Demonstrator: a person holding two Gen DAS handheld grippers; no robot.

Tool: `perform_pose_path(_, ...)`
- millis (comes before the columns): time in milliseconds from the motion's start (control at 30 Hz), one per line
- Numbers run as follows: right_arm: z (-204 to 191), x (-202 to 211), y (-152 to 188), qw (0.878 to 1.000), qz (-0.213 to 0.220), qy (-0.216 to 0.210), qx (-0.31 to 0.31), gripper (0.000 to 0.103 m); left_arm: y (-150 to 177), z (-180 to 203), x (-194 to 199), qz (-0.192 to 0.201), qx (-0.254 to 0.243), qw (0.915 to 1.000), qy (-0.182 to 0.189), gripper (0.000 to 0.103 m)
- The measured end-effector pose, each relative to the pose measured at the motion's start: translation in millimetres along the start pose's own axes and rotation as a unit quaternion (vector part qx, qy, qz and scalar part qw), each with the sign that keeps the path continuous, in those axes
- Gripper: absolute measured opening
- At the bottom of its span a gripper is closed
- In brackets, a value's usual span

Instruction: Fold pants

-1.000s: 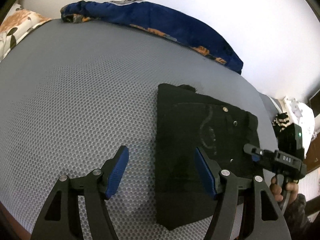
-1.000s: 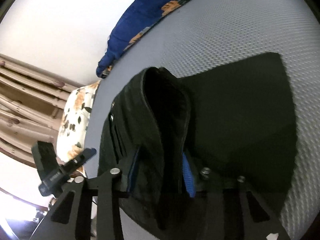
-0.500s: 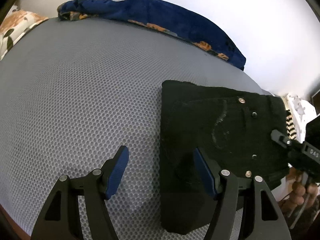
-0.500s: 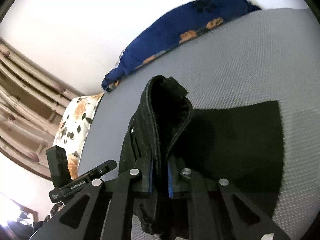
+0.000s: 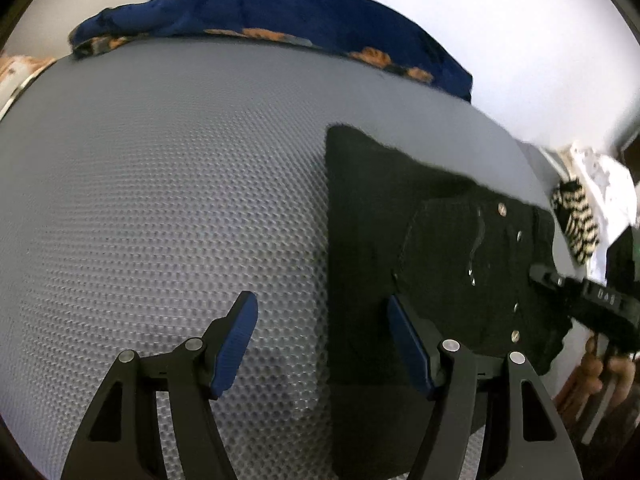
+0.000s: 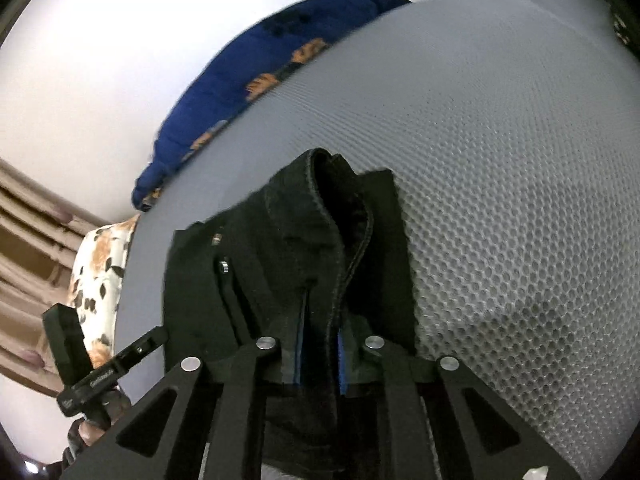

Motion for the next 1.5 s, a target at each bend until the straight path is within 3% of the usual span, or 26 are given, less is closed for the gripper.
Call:
perform_pose_path(200,1.0,0.7,3.1,1.000,0.001,0.014,-0.007,0.024,3.8,12.3,-14.0,-0.003,-0.038,0.9989,-0.029,0.068)
perform_pose_path(733,-6.5,34.9,44.4,0.998,0.003,0.054,0.014,0.029,34.1,31.0,4.3,-0.007,-0.071,0.9972,-0.023,0.068)
perform_pose_path(900,-9.7,43.5,52.6,0.997,0.014,0.073,0.033,0.028,40.8,35.1,11.2,-0.004,-0.082,0.9964,-0.022,0.068)
perform_pose_path(1033,-9.1,51.0,57.2,0.994,0.025,0.091,0.047,0.017,45.7,35.9,11.3,-0.006,-0.087,0.9961,-0.017,0.068)
perform_pose_path(1500,5.4,43.9,62.0,0.997,0.009,0.082,0.014,0.019,45.1,28.0,5.2,-0.006,-0.079,0.9968,-0.010,0.072)
Point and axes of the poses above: each gripper's, at about its wrist camera, not at the fingertips, and x roughly against the way its jaws point, z to its right, y to its underside, the point moved 6 cm from there along -x, roughly the way its jaws point, and after that the axes turned 1 degree about -z, right-handed, at the moved point
